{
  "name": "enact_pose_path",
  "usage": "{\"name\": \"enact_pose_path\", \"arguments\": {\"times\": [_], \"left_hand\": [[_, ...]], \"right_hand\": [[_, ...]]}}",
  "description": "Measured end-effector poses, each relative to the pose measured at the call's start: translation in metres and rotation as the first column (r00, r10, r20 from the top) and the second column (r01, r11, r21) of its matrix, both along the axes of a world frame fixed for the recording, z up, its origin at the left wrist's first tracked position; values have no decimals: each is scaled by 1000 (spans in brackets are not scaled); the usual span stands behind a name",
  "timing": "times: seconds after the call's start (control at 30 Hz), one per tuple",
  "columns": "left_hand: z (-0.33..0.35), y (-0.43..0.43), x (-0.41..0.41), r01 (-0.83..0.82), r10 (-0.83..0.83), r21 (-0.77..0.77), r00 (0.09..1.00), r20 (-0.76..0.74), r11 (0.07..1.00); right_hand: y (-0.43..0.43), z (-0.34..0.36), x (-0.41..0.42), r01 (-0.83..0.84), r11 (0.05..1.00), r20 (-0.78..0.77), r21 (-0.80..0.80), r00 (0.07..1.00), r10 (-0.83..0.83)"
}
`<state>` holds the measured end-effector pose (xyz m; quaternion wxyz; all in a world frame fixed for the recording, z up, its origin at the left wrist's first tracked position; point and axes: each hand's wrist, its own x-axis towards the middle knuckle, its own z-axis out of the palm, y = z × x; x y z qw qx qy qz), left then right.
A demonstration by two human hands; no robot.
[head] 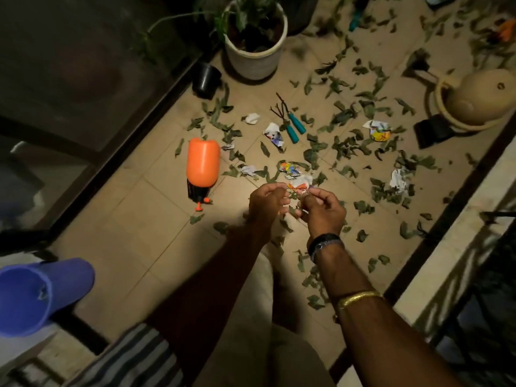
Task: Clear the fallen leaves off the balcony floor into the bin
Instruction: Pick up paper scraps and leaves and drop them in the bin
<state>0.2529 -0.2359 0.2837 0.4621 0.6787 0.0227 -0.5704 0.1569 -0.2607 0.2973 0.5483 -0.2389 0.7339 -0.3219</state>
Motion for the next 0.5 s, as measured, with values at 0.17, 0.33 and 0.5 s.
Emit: {"name": "enact_pose_path", "arguments": {"times": [0.17,0.33,0.5], "left_hand": [[-27,-57,7,111,-110,49,993,-31,993],[-60,-97,3,68,-61,120,996,-61,990],[-109,-134,-7,-61,62,160,998,1,985]], "right_hand": [[-61,-25,-1,0,1000,-2,23,1000,0],[-104,-64,-14,-79,993,-61,83,995,84],[-147,-124,-35,-258,954,-100,153,956,275]]}}
